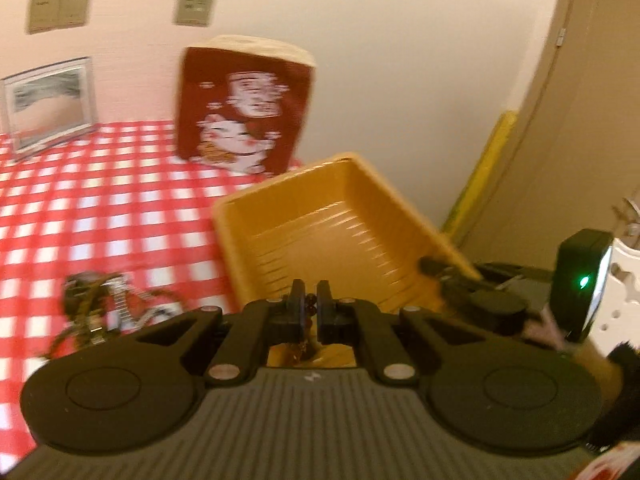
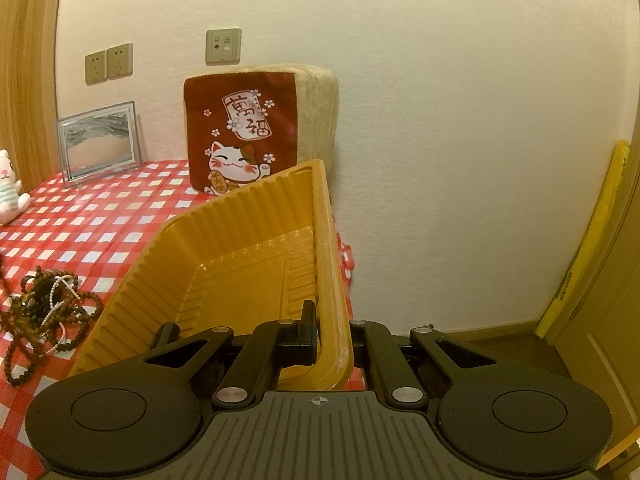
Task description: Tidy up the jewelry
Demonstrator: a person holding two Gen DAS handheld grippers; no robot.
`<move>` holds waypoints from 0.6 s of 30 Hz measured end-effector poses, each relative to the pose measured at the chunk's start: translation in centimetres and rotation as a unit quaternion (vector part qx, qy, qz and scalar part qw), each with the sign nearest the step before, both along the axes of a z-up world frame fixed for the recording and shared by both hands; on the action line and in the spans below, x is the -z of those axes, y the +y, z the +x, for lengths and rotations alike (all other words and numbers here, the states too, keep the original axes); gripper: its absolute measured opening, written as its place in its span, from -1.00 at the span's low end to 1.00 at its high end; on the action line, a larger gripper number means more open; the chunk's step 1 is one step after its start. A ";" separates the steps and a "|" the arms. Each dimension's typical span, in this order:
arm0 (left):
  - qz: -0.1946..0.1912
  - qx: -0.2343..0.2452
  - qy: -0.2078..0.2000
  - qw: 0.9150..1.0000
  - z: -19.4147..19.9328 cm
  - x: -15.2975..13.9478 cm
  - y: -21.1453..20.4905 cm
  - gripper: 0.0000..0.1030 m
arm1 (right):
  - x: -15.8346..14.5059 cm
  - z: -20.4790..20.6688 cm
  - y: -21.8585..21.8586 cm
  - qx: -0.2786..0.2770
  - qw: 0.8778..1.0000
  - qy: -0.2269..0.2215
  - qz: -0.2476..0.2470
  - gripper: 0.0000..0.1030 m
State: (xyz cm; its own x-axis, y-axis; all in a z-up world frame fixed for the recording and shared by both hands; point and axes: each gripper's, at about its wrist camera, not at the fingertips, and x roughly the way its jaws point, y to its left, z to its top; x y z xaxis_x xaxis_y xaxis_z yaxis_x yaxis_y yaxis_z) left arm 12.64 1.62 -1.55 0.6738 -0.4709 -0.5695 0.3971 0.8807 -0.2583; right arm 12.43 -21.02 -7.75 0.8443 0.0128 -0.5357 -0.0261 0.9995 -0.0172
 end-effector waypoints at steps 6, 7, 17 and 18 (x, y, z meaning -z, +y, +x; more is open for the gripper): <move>-0.033 0.035 0.012 0.999 2.1 1.0 -3.9 -0.91 | 0.0 0.0 0.0 0.000 1.000 0.000 0.001 -0.91; -0.039 0.038 0.014 0.998 2.5 1.3 -4.5 -0.91 | 0.0 0.0 0.0 0.000 1.000 0.001 0.001 -0.91; -0.033 0.044 0.056 0.997 4.5 4.5 -7.0 -0.87 | 0.0 0.1 -0.1 0.000 1.000 0.003 0.004 -0.91; -0.032 0.042 0.057 0.997 4.5 4.6 -7.0 -0.87 | 0.0 0.2 -0.1 0.000 1.000 0.003 0.004 -0.91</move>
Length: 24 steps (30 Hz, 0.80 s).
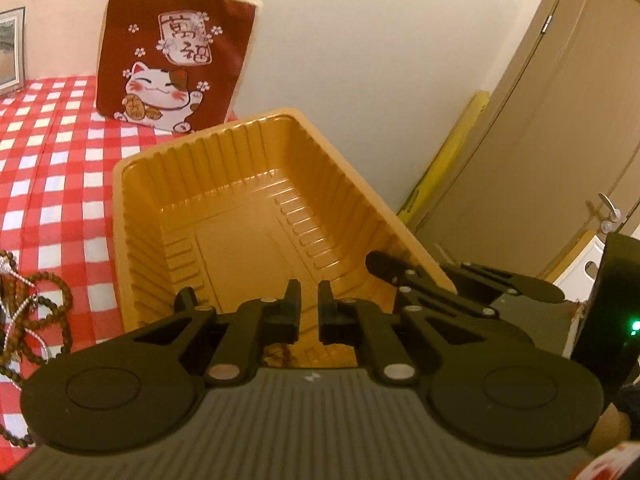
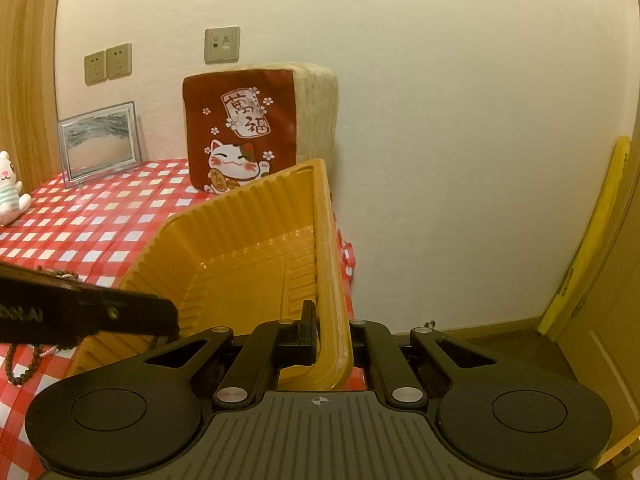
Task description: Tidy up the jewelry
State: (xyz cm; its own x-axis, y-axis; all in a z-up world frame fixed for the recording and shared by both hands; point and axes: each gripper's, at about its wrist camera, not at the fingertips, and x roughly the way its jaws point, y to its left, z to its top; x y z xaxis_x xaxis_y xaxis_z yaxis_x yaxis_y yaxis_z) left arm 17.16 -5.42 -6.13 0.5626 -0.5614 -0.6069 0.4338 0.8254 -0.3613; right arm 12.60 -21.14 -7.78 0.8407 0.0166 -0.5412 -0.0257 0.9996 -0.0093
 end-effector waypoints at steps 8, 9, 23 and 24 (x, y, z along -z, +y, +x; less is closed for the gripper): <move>0.011 -0.030 -0.019 0.999 -1.0 -0.9 2.1 -0.64 | 0.1 0.1 0.0 0.000 1.000 0.000 0.000 -0.91; 0.014 -0.040 -0.021 0.999 -1.2 -1.1 2.7 -0.63 | 0.1 0.1 0.0 0.001 1.000 0.000 0.000 -0.91; 0.124 -0.223 -0.005 0.967 -1.9 0.2 16.0 -0.61 | 0.3 0.4 -0.2 0.001 1.000 0.002 -0.001 -0.92; 0.128 -0.229 -0.004 0.965 -1.9 0.3 16.8 -0.61 | 0.3 0.3 -0.2 0.002 1.000 0.002 -0.001 -0.92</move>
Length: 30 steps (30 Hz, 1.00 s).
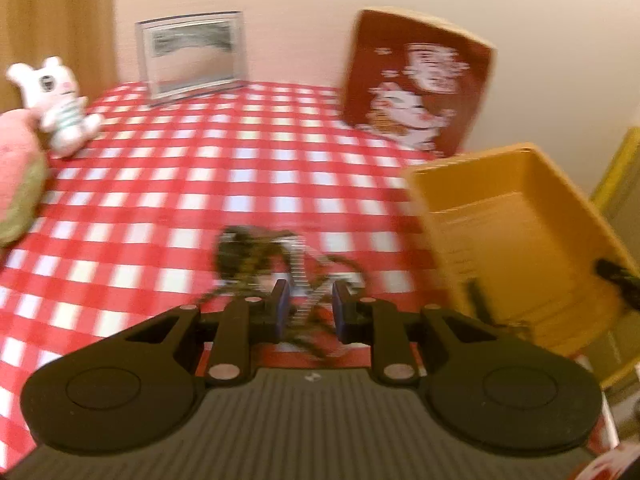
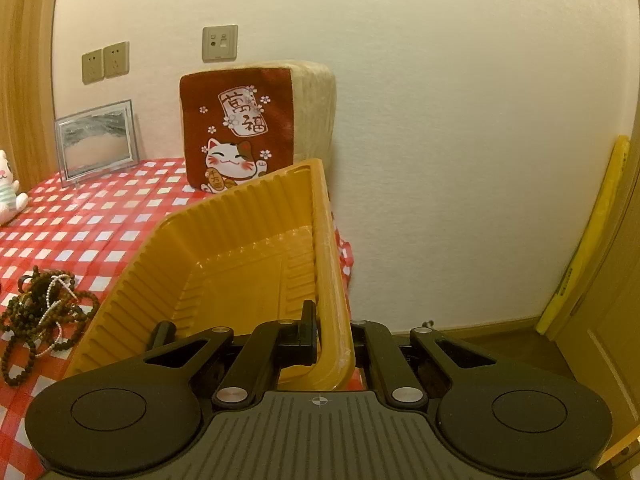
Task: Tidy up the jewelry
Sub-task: 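Grasp a dark wooden bead strand with the left tool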
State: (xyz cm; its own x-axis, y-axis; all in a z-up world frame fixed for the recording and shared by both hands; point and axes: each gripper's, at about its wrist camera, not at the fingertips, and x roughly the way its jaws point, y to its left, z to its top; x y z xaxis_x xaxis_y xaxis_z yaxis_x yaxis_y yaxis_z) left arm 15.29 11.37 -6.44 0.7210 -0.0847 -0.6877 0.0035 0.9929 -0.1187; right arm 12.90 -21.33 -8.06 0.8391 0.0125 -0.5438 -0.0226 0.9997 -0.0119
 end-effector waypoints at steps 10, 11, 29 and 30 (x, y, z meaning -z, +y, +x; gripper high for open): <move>-0.010 -0.031 0.023 0.999 2.8 2.9 5.0 -0.62 | 0.0 0.2 0.1 0.002 1.000 0.002 -0.003 -0.92; -0.016 -0.031 0.027 0.999 3.1 3.2 5.2 -0.62 | 0.0 0.2 0.1 0.003 1.000 0.002 -0.003 -0.92; -0.117 -0.048 0.098 0.987 7.7 6.0 6.9 -0.67 | 0.3 0.5 0.2 0.015 1.000 0.007 -0.001 -0.91; -0.115 -0.045 0.100 0.987 7.7 6.0 6.9 -0.68 | 0.3 0.5 0.2 0.016 1.000 0.007 -0.001 -0.91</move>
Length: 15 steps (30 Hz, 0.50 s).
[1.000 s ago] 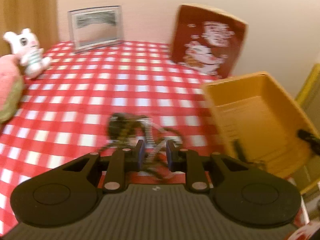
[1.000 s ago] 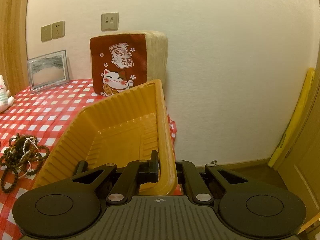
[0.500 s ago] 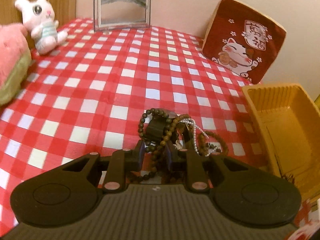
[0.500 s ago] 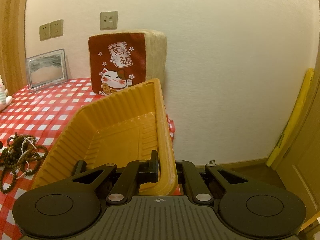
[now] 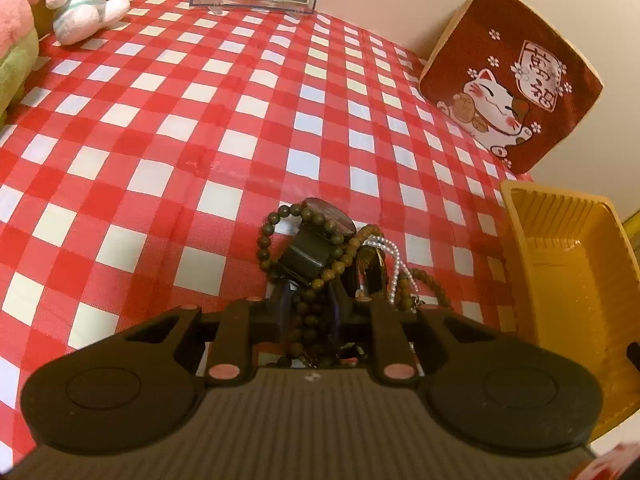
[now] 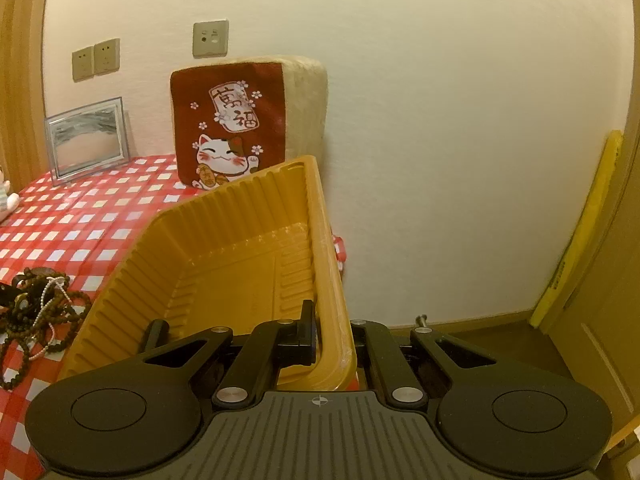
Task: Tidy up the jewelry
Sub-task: 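Grasp a dark wooden bead strand with the left tool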
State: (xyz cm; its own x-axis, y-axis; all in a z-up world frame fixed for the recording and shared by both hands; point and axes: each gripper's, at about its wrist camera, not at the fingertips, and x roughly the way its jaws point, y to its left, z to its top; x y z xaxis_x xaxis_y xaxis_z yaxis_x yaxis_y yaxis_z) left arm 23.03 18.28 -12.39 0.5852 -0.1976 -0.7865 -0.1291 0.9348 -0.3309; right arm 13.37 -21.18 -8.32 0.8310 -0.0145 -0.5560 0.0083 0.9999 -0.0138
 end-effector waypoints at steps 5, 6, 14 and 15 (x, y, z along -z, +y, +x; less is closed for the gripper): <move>0.026 0.025 0.003 0.999 0.1 0.1 -0.8 -0.75 | 0.0 0.1 0.0 0.001 1.000 0.000 0.000 -0.91; 0.032 0.029 0.001 0.999 0.1 0.0 -1.0 -0.75 | 0.0 0.1 -0.1 0.000 1.000 0.000 0.000 -0.91; 0.043 0.054 -0.042 0.997 -1.5 -2.5 -2.4 -0.88 | 0.0 0.1 0.0 0.000 1.000 0.000 0.000 -0.91; 0.041 0.056 -0.049 0.996 -1.7 -3.0 -2.6 -0.88 | 0.1 0.0 0.0 0.000 1.000 0.000 0.000 -0.91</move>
State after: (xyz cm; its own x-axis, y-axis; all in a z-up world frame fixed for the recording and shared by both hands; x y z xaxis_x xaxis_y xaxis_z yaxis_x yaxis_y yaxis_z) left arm 21.34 15.72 -9.39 0.6381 -0.2030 -0.7427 0.0069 0.9661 -0.2582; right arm 13.38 -21.23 -8.38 0.8315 -0.0147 -0.5553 0.0091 0.9999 -0.0129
